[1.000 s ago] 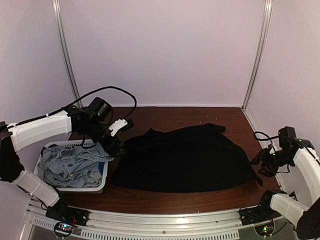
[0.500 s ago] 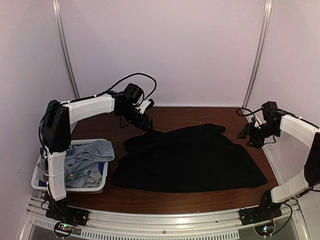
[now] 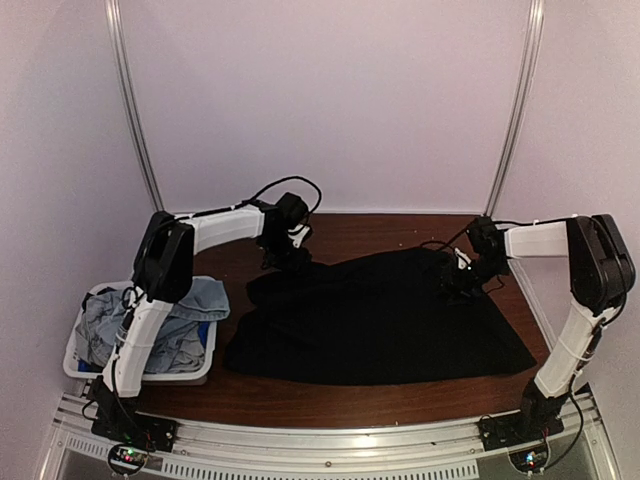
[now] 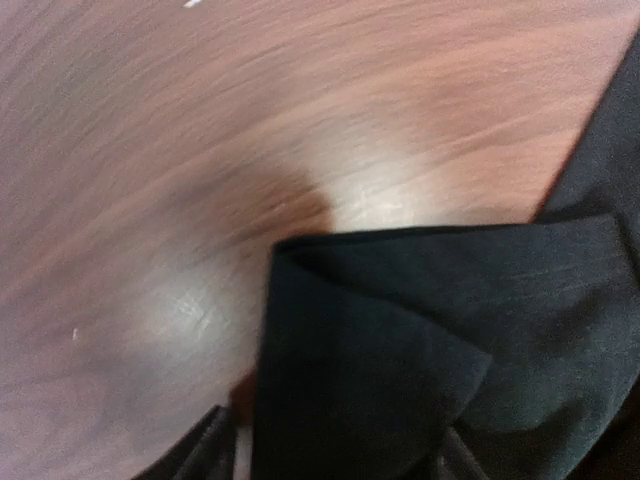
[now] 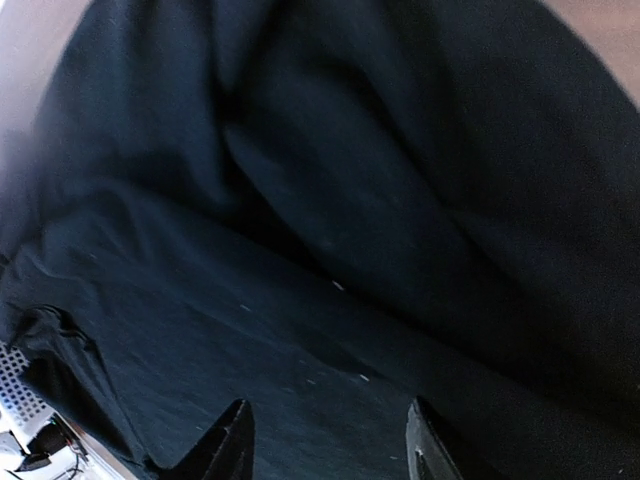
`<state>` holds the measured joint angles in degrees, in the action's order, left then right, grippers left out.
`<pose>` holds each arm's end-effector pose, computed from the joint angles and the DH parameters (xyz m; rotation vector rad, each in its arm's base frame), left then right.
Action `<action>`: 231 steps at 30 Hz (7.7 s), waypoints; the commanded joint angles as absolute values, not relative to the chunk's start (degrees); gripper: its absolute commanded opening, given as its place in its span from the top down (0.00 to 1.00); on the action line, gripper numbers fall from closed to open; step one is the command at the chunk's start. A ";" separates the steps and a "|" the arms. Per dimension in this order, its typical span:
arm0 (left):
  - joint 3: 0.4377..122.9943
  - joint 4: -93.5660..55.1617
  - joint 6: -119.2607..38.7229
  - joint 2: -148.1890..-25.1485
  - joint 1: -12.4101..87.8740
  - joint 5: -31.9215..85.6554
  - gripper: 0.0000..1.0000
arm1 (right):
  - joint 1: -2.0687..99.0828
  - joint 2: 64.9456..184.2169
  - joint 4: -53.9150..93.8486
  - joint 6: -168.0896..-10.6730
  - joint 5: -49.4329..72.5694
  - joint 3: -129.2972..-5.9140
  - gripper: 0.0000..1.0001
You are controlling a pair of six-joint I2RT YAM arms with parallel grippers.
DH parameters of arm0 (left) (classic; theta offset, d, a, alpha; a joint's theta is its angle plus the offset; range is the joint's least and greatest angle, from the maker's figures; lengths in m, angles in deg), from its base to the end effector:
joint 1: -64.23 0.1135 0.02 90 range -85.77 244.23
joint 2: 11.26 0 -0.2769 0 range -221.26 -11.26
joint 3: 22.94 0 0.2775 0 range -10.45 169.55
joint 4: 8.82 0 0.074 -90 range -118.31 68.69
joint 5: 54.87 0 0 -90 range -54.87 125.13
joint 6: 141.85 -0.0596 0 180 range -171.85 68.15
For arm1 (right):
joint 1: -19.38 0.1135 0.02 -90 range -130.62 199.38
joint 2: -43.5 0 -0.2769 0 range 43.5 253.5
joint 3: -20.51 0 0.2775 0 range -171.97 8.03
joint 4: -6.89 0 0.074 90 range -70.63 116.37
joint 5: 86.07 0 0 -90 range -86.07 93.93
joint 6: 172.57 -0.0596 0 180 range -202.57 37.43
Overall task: Fold and stack the mixed laundry pile
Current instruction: Flatten out the crumpled T-shirt at the center of the board, then pick up the flattened T-shirt from the center of the board.
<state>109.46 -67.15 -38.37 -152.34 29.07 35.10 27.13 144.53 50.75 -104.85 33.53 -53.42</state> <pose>0.4594 -0.3236 0.1226 0.5205 2.7174 -0.2324 0.3538 0.0779 0.1399 0.2340 2.8297 0.8471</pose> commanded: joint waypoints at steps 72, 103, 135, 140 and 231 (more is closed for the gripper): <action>95.70 -70.78 -26.64 -140.96 45.15 35.16 0.17 | 21.17 165.36 63.88 -95.88 19.59 -90.33 1.00; 118.08 -59.69 -29.83 -129.74 43.31 29.23 1.00 | 17.10 142.96 65.43 -98.33 22.32 -98.95 1.00; 125.69 -45.58 -28.36 -92.41 33.47 13.14 1.00 | 16.13 107.25 71.16 -100.91 20.17 -126.71 1.00; 125.69 -42.10 -26.91 -91.83 33.47 13.08 1.00 | 16.13 106.21 69.89 -101.22 17.33 -127.19 1.00; 126.99 -74.84 -38.53 -155.80 45.06 36.95 0.06 | 22.04 141.30 58.41 -104.66 34.93 -57.77 0.03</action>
<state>122.19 -76.02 -37.46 -157.93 44.90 39.97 22.32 143.83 57.24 -103.82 35.61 -53.31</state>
